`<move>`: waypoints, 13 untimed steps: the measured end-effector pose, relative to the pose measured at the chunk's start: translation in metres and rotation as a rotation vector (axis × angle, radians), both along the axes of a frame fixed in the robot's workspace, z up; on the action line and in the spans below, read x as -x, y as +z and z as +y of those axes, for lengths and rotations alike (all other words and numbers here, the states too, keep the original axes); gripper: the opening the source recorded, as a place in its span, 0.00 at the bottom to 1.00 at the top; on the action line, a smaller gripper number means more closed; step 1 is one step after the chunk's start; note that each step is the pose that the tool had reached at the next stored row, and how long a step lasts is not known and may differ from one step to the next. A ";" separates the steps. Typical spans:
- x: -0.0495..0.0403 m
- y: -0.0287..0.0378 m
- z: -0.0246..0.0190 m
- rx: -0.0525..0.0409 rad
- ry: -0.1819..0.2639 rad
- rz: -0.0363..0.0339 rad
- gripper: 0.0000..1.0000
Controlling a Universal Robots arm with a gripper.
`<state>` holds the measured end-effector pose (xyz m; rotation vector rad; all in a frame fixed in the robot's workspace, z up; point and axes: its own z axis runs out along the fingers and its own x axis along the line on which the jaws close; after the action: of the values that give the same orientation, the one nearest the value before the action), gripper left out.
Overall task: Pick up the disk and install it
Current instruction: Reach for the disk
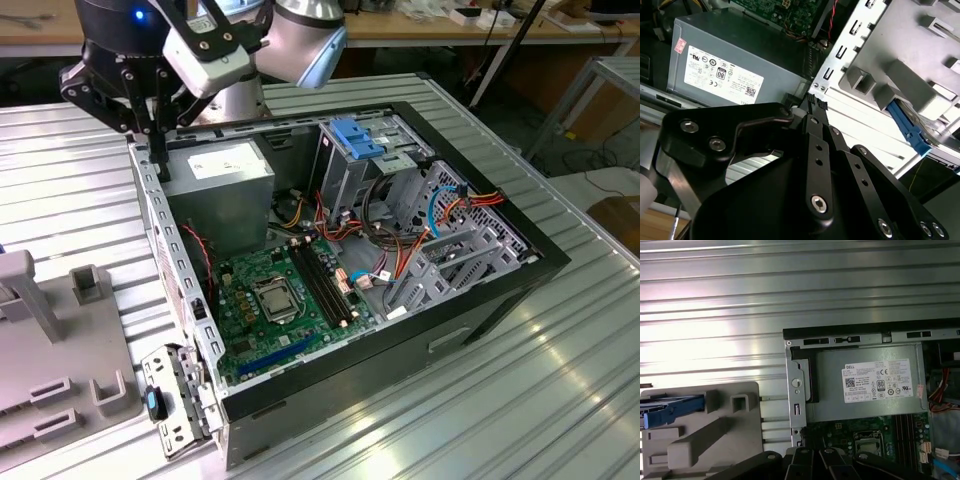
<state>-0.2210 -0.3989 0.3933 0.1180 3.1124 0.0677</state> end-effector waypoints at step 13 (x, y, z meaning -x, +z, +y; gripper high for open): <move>0.0188 0.0000 0.0000 0.0001 0.000 0.0001 0.11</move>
<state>-0.2398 -0.3989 0.3933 0.1180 3.1125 0.0676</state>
